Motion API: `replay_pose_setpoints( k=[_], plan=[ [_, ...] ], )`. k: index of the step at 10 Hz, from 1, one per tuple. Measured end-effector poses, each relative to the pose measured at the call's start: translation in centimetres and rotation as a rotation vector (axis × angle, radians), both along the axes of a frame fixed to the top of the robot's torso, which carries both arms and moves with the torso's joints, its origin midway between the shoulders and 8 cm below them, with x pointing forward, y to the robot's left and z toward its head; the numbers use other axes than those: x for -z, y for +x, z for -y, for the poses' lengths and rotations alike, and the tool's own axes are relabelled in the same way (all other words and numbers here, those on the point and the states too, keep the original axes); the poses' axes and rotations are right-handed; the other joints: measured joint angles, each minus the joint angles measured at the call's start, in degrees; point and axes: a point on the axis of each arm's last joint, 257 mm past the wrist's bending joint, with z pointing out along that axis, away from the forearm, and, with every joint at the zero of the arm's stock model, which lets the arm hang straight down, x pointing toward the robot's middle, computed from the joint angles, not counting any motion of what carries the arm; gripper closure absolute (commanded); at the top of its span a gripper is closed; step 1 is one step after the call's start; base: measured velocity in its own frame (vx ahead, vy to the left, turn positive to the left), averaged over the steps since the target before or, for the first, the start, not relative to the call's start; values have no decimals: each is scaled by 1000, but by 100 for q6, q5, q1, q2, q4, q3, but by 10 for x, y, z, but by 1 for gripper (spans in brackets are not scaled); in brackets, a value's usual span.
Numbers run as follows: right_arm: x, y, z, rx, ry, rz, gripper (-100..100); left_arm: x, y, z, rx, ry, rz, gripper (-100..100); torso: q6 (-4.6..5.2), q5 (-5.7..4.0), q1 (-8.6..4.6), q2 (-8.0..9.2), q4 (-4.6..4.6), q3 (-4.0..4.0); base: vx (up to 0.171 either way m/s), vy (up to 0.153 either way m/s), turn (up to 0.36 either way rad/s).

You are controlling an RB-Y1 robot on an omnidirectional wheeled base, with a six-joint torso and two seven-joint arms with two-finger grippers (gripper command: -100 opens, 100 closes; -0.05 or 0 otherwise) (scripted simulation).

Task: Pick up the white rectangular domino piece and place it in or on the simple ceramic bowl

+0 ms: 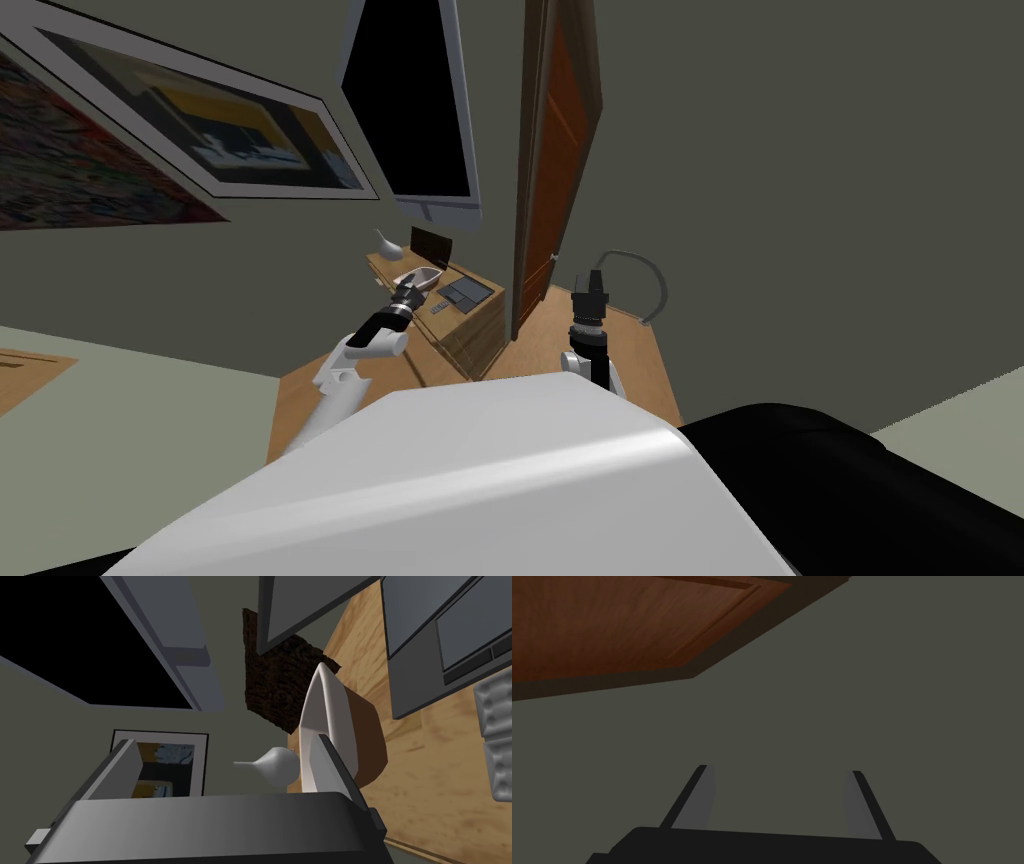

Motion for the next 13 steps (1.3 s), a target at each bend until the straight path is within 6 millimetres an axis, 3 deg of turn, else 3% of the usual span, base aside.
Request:
replay_pose_setpoints(
  k=[6,13],
  plan=[
    [0,0,0,0,0,0,0,25,21,-32,-51,-54,-147,-100,-4,0,-1,1,0,1,-16,0,-62],
    [0,0,0,0,0,0,0,52,31,-65,-119,-114,-294,-100,-6,0,-2,-3,-1,-2,-8,-5,-61]
  ],
)
